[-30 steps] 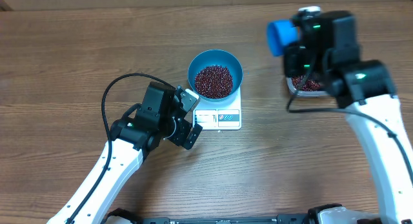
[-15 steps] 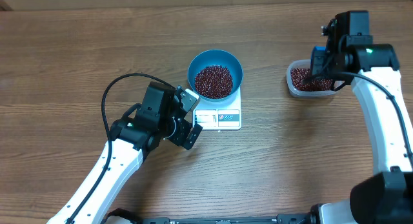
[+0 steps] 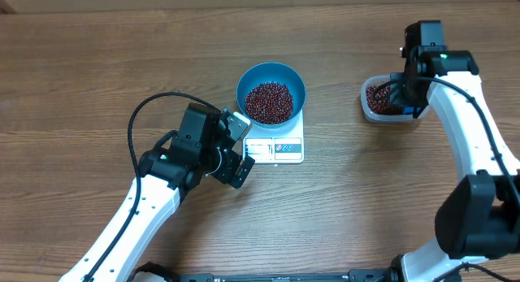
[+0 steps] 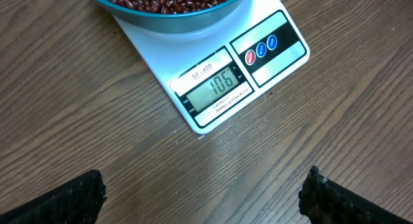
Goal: Scoop item into bowl and weigh 150g on scale
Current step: 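Carry the empty scoop back into the bean tub with the right gripper, then scoop beans from the tub with the right gripper and lift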
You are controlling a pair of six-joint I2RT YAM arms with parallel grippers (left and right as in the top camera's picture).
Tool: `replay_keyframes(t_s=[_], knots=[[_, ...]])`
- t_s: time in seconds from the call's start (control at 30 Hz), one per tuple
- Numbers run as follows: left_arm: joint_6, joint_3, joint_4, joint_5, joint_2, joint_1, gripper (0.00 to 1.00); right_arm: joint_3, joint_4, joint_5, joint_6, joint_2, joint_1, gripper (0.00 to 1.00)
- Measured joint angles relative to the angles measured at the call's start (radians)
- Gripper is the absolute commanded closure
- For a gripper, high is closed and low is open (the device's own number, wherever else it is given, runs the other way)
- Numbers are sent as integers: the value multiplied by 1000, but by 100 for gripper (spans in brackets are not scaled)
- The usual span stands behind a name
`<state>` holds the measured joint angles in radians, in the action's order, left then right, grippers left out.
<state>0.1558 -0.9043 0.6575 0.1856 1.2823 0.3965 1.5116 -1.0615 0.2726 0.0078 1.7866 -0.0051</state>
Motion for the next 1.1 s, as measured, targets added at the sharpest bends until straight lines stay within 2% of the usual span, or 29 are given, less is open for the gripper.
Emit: replay_keyframes(t_s=[0.4, 0.7, 1.1], knots=[[0, 0, 0, 0, 0, 0, 1, -7, 8, -40, -1, 21, 7, 96], [0, 0, 0, 0, 0, 0, 1, -76, 6, -95, 0, 21, 7, 96], [0, 0, 0, 0, 0, 0, 0, -93, -6, -260, -48, 25, 7, 96]])
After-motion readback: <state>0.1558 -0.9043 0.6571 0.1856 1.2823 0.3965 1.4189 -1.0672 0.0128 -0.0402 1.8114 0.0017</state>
